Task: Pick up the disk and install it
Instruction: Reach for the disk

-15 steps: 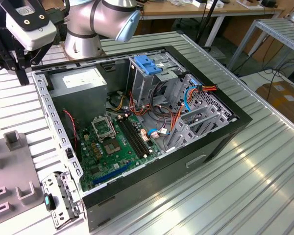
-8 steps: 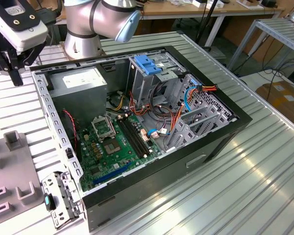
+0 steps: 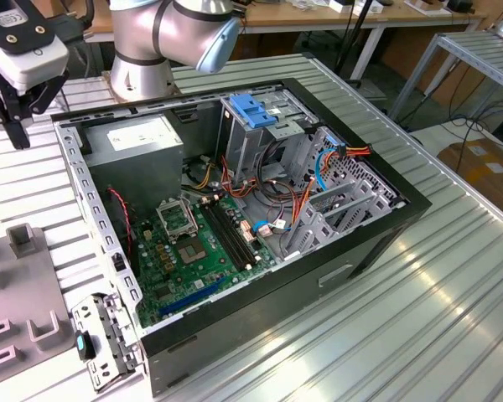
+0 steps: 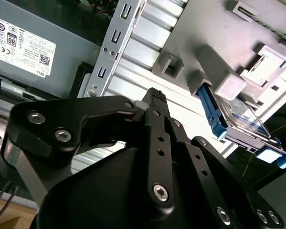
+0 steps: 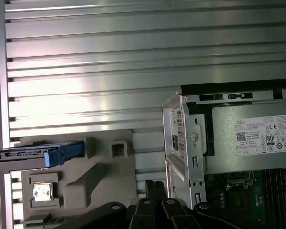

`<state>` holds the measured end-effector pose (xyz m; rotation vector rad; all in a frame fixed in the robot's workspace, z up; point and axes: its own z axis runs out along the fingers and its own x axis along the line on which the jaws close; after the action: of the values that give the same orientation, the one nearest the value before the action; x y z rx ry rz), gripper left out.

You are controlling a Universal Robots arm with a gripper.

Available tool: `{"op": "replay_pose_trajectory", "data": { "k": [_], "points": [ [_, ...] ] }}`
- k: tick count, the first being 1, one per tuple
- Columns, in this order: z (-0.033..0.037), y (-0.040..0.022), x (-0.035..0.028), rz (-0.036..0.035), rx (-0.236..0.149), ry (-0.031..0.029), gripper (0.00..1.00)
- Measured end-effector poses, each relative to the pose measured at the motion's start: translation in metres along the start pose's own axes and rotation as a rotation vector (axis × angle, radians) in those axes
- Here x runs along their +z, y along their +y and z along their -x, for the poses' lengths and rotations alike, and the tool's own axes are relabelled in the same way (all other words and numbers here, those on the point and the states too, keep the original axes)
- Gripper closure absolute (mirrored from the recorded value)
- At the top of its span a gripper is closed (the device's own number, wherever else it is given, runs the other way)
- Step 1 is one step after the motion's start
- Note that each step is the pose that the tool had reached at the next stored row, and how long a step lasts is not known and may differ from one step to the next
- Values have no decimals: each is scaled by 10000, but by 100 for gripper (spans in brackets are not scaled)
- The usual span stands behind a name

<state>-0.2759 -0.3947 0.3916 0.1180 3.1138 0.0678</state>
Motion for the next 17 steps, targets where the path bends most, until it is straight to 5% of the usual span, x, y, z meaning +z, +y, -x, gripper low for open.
{"op": "replay_pose_trajectory", "data": {
  "k": [17],
  "points": [
    [-172, -13, -3, 0, 1, 0, 89]
  ]
}}
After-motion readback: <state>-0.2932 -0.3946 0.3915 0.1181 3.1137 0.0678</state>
